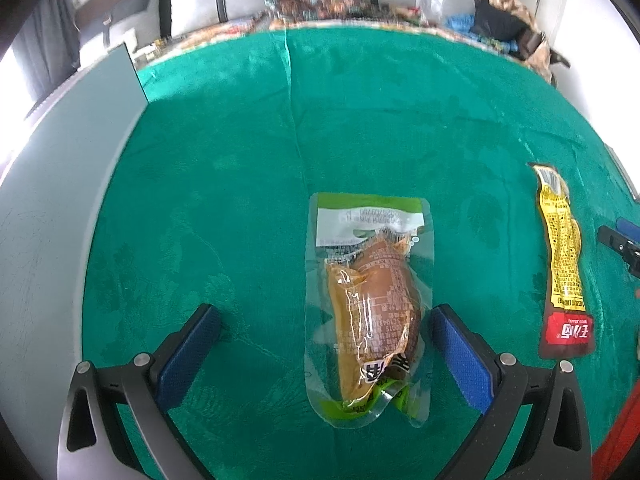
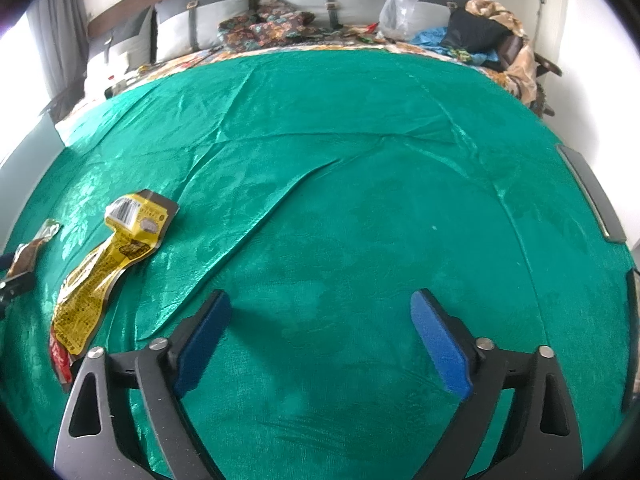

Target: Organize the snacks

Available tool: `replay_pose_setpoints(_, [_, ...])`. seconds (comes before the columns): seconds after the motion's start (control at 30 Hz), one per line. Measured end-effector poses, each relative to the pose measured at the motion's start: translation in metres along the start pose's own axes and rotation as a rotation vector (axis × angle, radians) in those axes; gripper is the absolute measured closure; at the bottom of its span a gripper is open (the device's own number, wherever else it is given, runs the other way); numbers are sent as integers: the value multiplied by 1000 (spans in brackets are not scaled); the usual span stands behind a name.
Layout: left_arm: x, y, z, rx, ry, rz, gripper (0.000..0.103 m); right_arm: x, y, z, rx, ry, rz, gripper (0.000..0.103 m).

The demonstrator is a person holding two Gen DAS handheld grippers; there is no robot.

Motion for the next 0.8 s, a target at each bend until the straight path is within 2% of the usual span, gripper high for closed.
replay_pose_setpoints(0.07, [-1,-6,-4,11,0,23,21,-2,2,1,-2,51,-8,8])
replay_pose_setpoints(0.1, [-1,-12,-8,24,-5,44,38,-2,4,-2,-22,108,32,9])
replay_pose_setpoints(0.13, [-1,-16,-10,29,-8,61,48,-3,8,-7,-74,140,85,10])
replay_pose_setpoints(0.17, [1,-19,-11,25,-2,71,51,-4,17,-14,-149,164,148,10])
replay_pose_setpoints(0.2, [2,-21,-12,35,-5,70,58,-5,30,-21,-219,185,198,10])
replay_pose_setpoints(0.23, [4,-22,-13,35,-9,66,62,-6,48,-25,-263,211,217,10])
replay_pose_setpoints(0.3, [9,-20,-16,37,-19,37,68,-10,93,-27,-312,267,196,11])
replay_pose_setpoints(0.33, [12,-16,-19,47,-25,3,71,-12,112,-25,-307,282,175,11])
replay_pose_setpoints(0.43, [25,-5,-29,88,-38,-102,73,-11,158,0,-174,348,51,11])
replay_pose_setpoints(0.47, [31,0,-34,108,-44,-139,73,-14,166,2,-98,310,-8,17])
replay_pose_setpoints(0.53, [41,5,-43,120,-66,-161,73,-14,167,4,-14,283,-54,43])
replay_pose_setpoints(0.6, [49,9,-51,134,-91,-171,73,-12,157,1,-47,280,-39,57])
replay_pose_setpoints(0.7, [56,12,-64,167,-131,-205,73,-6,130,-9,-184,319,88,57])
replay_pose_setpoints(0.8, [53,14,-83,210,-178,-243,73,-5,112,-30,-321,286,214,57])
Point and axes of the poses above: each gripper's, at about its wrist camera, not at the fingertips, and z roughly the way its jaws point, y to its left, x to its underside, the point moved 6 cm from there along z, roughly the way its jaws point, and after that the axes turned 3 degrees about x, right-handed, at the moved point
